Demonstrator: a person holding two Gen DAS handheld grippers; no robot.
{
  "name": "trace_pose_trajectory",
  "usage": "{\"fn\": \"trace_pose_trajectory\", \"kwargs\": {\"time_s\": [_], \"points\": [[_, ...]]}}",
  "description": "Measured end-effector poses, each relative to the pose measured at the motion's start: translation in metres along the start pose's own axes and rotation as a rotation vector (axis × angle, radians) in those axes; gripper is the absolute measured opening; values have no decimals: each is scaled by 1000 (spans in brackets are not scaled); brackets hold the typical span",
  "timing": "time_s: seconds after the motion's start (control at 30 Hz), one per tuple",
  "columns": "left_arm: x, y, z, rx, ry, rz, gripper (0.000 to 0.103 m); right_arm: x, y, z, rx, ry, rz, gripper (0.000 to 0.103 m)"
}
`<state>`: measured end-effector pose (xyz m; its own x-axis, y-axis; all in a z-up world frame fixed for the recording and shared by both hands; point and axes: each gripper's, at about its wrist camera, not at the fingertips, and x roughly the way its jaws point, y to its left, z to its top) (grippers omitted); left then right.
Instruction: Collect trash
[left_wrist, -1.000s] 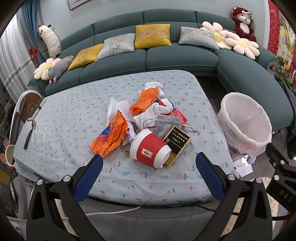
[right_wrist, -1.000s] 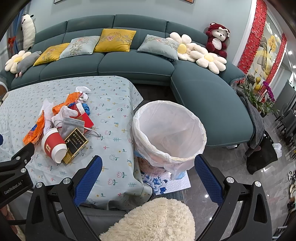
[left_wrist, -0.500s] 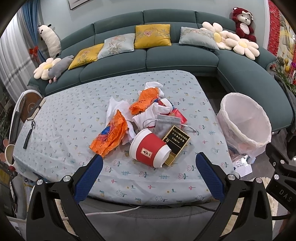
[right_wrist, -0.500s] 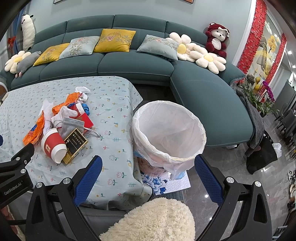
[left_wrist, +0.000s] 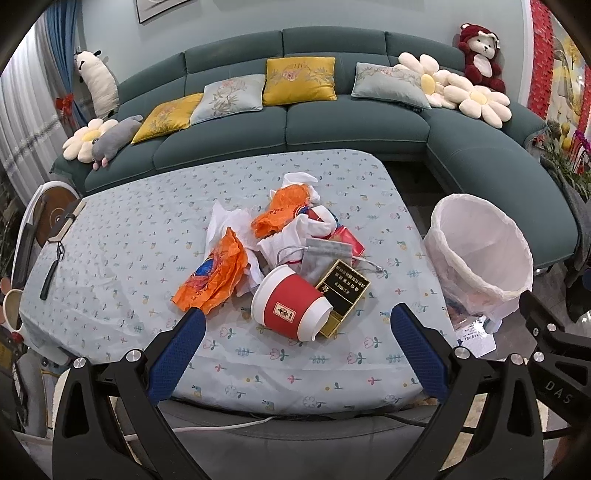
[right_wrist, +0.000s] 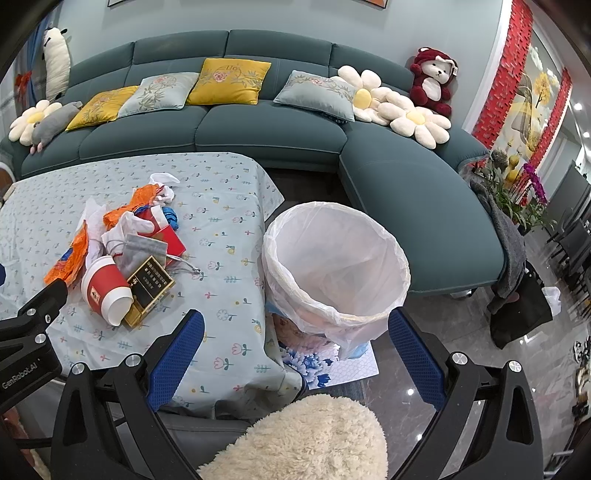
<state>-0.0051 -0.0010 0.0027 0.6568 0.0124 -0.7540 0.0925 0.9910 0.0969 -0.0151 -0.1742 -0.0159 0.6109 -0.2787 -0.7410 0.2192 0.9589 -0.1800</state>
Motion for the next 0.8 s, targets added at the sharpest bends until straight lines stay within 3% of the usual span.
{"fn": "trace_pose_trajectory", "kwargs": {"time_s": [0.8], "points": [[-2,1,0,-5,-9,5,96,-1,-3,3,-5,-6,-5,96]]}}
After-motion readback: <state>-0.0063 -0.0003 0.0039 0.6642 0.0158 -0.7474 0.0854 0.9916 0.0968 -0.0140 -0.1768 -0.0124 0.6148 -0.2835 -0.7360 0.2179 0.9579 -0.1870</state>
